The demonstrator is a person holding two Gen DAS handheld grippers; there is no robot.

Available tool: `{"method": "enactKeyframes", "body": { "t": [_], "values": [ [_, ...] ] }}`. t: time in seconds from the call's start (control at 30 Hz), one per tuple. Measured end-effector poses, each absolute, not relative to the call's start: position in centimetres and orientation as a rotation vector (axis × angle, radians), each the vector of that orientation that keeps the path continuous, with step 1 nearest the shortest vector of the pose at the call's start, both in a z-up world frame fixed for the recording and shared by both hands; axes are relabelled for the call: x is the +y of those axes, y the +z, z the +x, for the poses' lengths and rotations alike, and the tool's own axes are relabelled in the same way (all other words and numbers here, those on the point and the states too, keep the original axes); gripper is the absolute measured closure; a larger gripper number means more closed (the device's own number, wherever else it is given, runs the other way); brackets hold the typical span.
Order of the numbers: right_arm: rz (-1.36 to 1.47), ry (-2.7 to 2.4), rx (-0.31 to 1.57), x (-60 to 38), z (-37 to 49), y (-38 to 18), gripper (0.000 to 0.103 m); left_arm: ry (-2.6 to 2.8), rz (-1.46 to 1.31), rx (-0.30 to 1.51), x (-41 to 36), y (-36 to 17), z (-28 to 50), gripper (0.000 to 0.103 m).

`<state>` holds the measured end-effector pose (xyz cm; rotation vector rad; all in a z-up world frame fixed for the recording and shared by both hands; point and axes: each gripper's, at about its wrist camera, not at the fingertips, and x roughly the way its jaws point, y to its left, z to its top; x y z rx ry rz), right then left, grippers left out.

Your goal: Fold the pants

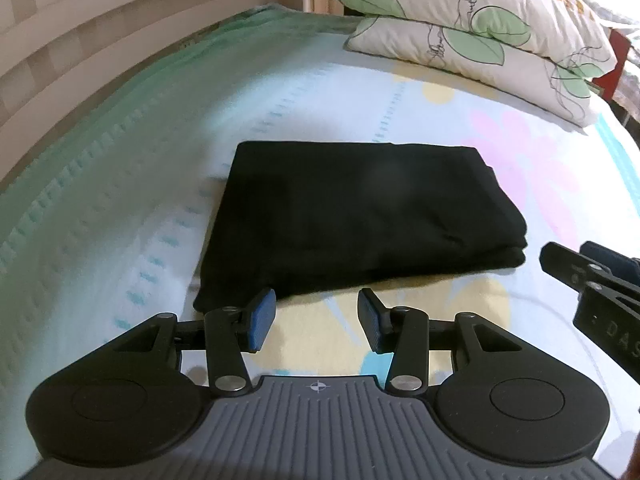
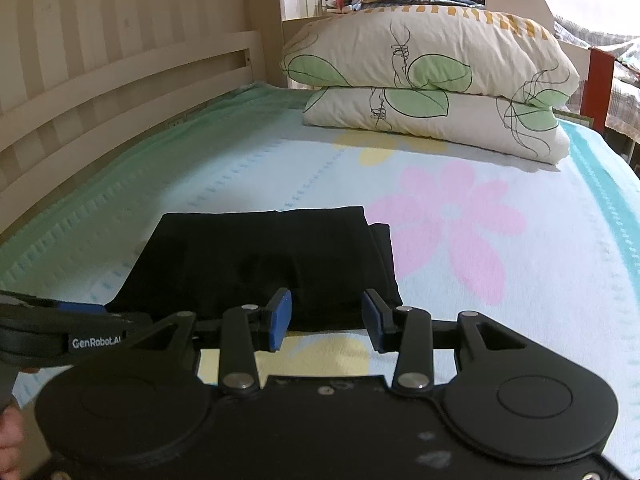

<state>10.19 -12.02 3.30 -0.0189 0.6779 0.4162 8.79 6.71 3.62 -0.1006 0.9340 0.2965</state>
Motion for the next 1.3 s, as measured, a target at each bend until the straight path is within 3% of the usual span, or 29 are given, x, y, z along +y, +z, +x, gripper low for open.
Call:
{"method": "enactKeyframes", "body": {
  "t": [1.3],
  "values": [
    [-0.038, 0.419, 0.658, -11.9, 8.7, 3.5, 0.061, 0.309, -0.098, 0.937, 5.4, 3.4, 6.7, 0.059]
  ]
}}
